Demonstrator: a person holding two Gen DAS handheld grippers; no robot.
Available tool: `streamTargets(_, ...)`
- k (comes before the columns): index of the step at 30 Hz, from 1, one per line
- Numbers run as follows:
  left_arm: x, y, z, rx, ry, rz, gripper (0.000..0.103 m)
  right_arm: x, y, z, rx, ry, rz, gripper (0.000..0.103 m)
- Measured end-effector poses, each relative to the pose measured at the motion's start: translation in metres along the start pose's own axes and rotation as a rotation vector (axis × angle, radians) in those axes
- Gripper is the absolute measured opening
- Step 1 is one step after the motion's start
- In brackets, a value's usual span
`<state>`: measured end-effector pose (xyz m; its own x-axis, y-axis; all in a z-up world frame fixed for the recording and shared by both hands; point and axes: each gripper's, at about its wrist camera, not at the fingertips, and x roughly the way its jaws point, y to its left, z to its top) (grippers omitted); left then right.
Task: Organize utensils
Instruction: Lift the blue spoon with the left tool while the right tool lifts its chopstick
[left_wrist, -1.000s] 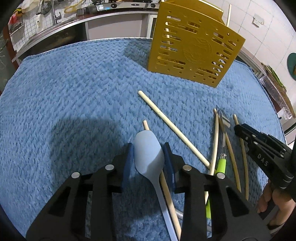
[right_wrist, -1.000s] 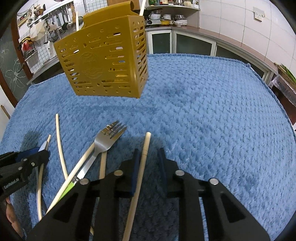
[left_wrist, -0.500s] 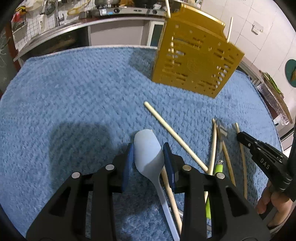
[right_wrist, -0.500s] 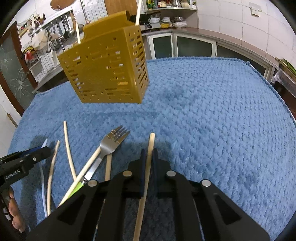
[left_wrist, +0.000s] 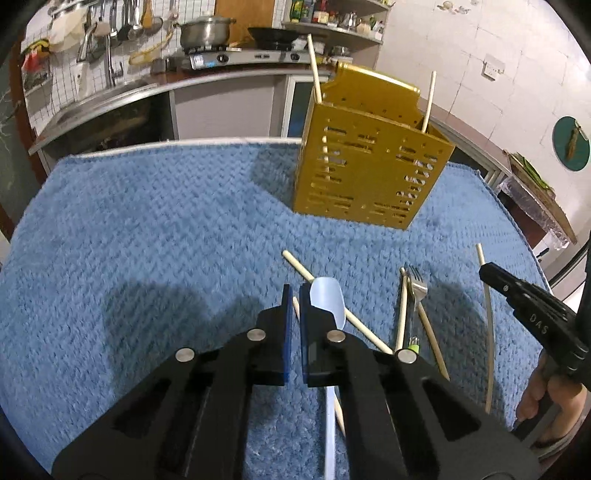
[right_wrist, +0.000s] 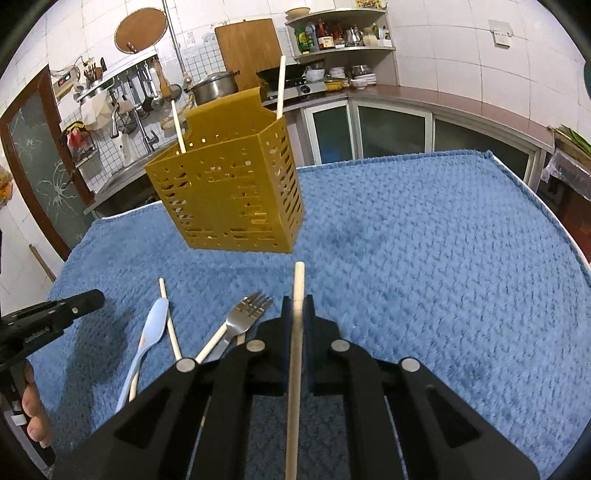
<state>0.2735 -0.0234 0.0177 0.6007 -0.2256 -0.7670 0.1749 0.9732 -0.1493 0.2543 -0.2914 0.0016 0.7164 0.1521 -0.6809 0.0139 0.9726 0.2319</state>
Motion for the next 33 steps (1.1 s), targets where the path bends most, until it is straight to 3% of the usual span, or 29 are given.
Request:
streamTargets(3, 0.010, 0.004, 0.002, -0.035, 0.053, -0.029, 0.003, 0.002, -0.002, -0.002, -0.007, 0.017, -0.007, 0.006)
streamTargets(4, 0.012, 0.003, 0.002, -0.039, 0.060, -0.035, 0.010, 0.004, -0.002, -0.002, -0.007, 0.024, -0.010, 0.006)
streamTargets(5, 0.015, 0.002, 0.002, -0.033, 0.066, -0.036, 0.028, 0.006, -0.003, -0.003, -0.006, 0.029, -0.011, 0.006)
streamTargets(7, 0.022, -0.004, 0.002, -0.007, 0.079, -0.021, 0.048, 0.008, -0.004, -0.006, -0.003, 0.037, -0.017, 0.006)
streamTargets(8, 0.024, -0.005, 0.001, 0.001, 0.082, -0.019, 0.049, 0.009, -0.006, -0.007, -0.001, 0.042, -0.018, 0.006)
streamTargets(12, 0.036, -0.004, -0.004, 0.002, 0.139, -0.050, 0.048, 0.013, -0.011, -0.011, 0.009, 0.055, -0.028, 0.006)
streamTargets(14, 0.039, -0.006, -0.010, 0.013, 0.163, -0.064, 0.031, 0.016, -0.014, -0.012, 0.019, 0.062, -0.032, 0.006)
streamTargets(16, 0.040, -0.012, -0.017, 0.053, 0.183, -0.064, 0.023, 0.018, -0.016, -0.012, 0.025, 0.066, -0.036, 0.006)
streamTargets(28, 0.058, -0.032, -0.012, 0.126, 0.259, -0.010, 0.013, 0.024, -0.014, -0.010, 0.013, 0.089, -0.045, 0.006)
streamTargets(33, 0.061, -0.028, -0.008, 0.102, 0.269, -0.009, 0.010, 0.022, -0.013, -0.008, 0.009, 0.083, -0.044, 0.006)
